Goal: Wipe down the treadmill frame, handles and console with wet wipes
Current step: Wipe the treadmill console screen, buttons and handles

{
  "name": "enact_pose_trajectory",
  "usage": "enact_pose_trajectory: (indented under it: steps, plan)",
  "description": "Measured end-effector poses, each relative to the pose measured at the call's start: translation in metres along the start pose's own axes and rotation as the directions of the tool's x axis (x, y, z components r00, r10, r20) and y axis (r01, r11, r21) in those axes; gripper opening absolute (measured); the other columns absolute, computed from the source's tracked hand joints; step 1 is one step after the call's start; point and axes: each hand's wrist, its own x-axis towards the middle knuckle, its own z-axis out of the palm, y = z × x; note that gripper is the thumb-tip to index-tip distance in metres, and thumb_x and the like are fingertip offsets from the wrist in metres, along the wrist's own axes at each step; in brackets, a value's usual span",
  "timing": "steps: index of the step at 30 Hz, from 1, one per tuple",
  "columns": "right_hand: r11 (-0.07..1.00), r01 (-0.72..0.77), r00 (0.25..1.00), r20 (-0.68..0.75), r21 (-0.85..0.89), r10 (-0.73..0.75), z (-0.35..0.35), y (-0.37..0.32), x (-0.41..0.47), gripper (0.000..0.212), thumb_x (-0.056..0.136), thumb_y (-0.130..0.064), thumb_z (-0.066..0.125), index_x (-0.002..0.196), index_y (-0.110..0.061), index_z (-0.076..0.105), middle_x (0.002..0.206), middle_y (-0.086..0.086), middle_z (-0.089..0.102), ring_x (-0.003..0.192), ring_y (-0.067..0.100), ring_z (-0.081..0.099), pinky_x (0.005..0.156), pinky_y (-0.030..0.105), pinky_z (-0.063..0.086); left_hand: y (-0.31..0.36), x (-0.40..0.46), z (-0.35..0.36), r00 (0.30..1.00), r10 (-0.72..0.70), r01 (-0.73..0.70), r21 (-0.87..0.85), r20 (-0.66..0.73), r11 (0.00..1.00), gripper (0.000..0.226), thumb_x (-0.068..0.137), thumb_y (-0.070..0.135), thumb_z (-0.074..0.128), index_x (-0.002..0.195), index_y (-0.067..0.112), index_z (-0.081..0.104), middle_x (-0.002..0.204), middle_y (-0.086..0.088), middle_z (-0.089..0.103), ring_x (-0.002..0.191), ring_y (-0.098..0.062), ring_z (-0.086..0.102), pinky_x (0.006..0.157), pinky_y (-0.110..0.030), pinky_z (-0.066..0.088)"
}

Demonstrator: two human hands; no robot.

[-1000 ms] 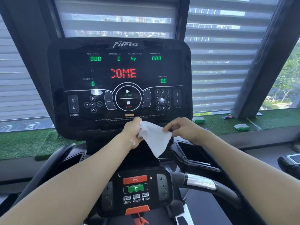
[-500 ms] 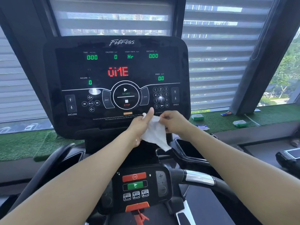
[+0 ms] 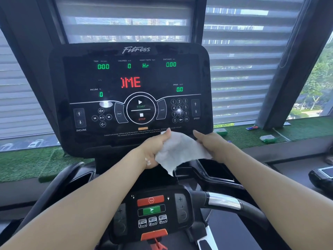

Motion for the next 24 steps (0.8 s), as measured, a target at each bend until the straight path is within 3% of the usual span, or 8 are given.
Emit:
enact_pose_trajectory:
  steps: [6, 10, 13, 14, 16, 18, 20, 24]
  plan:
    - [0.981, -0.190, 0.958, 0.229, 0.046, 0.175, 0.010, 0.011, -0.009, 0.078, 0.088, -0.071, 0.032, 0.110, -0.002, 0.062, 0.105, 0.013, 0.069, 0.097, 0.024, 0.064, 0.089, 0.038, 0.050, 0.009, 0.001, 0.002, 0.996, 0.076, -0.081, -0.129, -0.044, 0.988, 0.058, 0.097, 0.051, 0.037, 0.131, 0.006, 0.052, 0.122, -0.015, 0.063, 0.113, -0.026, 0.060, 0.098, -0.037, 0.046]
    - [0.887, -0.223, 0.916, 0.398, 0.405, 0.048, 0.029, 0.006, -0.010, 0.074, 0.084, -0.077, 0.029, 0.113, -0.020, 0.066, 0.112, 0.004, 0.069, 0.108, 0.024, 0.063, 0.092, 0.041, 0.050, 0.009, 0.000, 0.008, 0.995, 0.101, -0.101, -0.170, -0.008, 0.980, 0.060, 0.098, 0.053, 0.033, 0.123, 0.005, 0.058, 0.113, -0.015, 0.067, 0.103, -0.024, 0.065, 0.087, -0.035, 0.049]
    - [0.815, -0.144, 0.950, 0.308, 0.562, -0.045, 0.031, -0.005, -0.019, 0.038, 0.092, -0.044, 0.055, 0.108, -0.013, 0.067, 0.095, 0.003, 0.072, 0.089, 0.020, 0.067, 0.073, 0.034, 0.053, 0.010, 0.003, 0.005, 0.990, 0.109, -0.122, -0.161, -0.085, 0.979, 0.057, 0.095, 0.053, 0.039, 0.116, 0.006, 0.062, 0.112, -0.015, 0.068, 0.104, -0.027, 0.065, 0.091, -0.039, 0.050]
    - [0.825, -0.078, 0.972, 0.225, 0.560, -0.061, 0.030, -0.007, -0.020, 0.023, 0.091, -0.026, 0.062, 0.106, -0.008, 0.064, 0.088, 0.005, 0.070, 0.081, 0.020, 0.065, 0.068, 0.032, 0.053, 0.011, 0.003, 0.005, 0.983, 0.118, -0.138, -0.142, -0.140, 0.980, 0.050, 0.094, 0.050, 0.046, 0.111, 0.007, 0.065, 0.108, -0.014, 0.070, 0.101, -0.027, 0.066, 0.091, -0.040, 0.051]
    - [0.854, 0.025, 0.998, 0.043, 0.520, -0.056, 0.027, -0.010, -0.019, 0.019, 0.083, 0.002, 0.066, 0.100, -0.002, 0.058, 0.083, 0.010, 0.063, 0.071, 0.021, 0.060, 0.063, 0.032, 0.050, 0.011, 0.007, -0.001, 0.922, 0.205, -0.213, 0.012, -0.329, 0.977, 0.022, 0.091, 0.033, 0.061, 0.090, 0.012, 0.068, 0.097, -0.011, 0.071, 0.089, -0.026, 0.067, 0.087, -0.040, 0.052]
    - [0.879, 0.093, 0.994, -0.094, 0.468, -0.055, 0.022, -0.010, -0.012, 0.028, 0.079, 0.005, 0.070, 0.099, -0.005, 0.053, 0.093, 0.014, 0.059, 0.070, 0.021, 0.057, 0.062, 0.032, 0.049, 0.010, 0.011, -0.008, 0.828, 0.321, -0.250, 0.211, -0.460, 0.945, 0.010, 0.087, 0.021, 0.066, 0.079, 0.016, 0.066, 0.102, -0.011, 0.069, 0.094, -0.028, 0.065, 0.092, -0.042, 0.052]
    - [0.914, 0.158, 0.984, -0.142, 0.374, -0.112, 0.019, -0.009, -0.006, 0.038, 0.076, -0.002, 0.075, 0.104, -0.015, 0.053, 0.105, 0.014, 0.059, 0.079, 0.024, 0.060, 0.068, 0.036, 0.051, 0.008, 0.013, -0.012, 0.781, 0.389, -0.269, 0.299, -0.489, 0.915, 0.006, 0.085, 0.019, 0.068, 0.083, 0.014, 0.065, 0.108, -0.012, 0.066, 0.101, -0.029, 0.063, 0.094, -0.045, 0.051]
    - [0.947, 0.298, 0.954, -0.079, 0.119, -0.290, 0.015, -0.016, -0.008, 0.025, 0.077, -0.003, 0.074, 0.100, -0.012, 0.068, 0.111, 0.020, 0.063, 0.086, 0.028, 0.061, 0.080, 0.039, 0.050, 0.012, 0.009, -0.009, 0.703, 0.533, -0.329, 0.449, -0.471, 0.831, 0.024, 0.088, 0.017, 0.065, 0.107, 0.017, 0.051, 0.097, -0.001, 0.055, 0.084, -0.014, 0.053, 0.069, -0.023, 0.046]
